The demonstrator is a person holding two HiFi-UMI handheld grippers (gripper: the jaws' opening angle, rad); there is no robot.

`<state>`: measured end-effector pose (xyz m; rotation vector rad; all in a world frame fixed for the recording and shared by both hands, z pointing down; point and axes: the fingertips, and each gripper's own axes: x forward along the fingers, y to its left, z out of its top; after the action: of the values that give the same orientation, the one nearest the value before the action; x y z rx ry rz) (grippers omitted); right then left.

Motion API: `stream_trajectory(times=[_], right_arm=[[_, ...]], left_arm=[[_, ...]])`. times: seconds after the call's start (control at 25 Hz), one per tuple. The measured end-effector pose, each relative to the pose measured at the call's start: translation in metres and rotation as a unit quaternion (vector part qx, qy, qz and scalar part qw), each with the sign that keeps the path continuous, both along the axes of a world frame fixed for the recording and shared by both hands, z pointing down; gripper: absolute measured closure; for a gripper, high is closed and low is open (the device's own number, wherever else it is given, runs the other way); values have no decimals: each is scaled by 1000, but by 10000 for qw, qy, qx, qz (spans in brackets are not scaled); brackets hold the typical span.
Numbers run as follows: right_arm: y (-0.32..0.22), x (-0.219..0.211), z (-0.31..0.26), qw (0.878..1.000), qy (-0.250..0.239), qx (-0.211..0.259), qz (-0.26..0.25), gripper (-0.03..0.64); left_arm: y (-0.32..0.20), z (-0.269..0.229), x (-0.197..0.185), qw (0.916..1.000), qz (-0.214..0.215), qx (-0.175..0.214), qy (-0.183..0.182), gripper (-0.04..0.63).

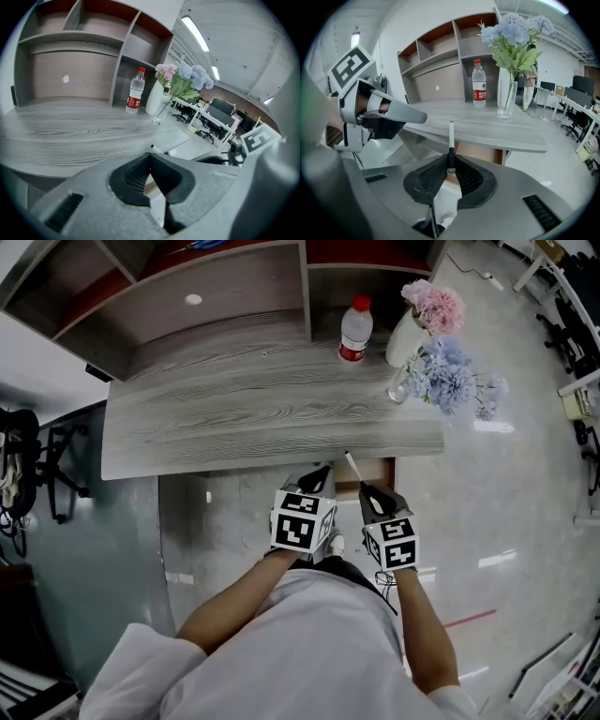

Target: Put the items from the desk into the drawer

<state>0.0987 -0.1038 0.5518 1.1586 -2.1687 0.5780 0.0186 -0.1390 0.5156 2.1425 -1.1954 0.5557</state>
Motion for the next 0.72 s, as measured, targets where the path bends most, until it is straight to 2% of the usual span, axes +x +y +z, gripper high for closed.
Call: stream_trajectory(times=[0.36,0.72], right_arm=[[18,16,24,9995,-94,-108,-289,569],[16,12,79,9979,93,-509,-400,569]], left_arm=[[13,11,14,9997,-227,5,-120,592],[33,24,9,9988,-379,-135,-275,592]])
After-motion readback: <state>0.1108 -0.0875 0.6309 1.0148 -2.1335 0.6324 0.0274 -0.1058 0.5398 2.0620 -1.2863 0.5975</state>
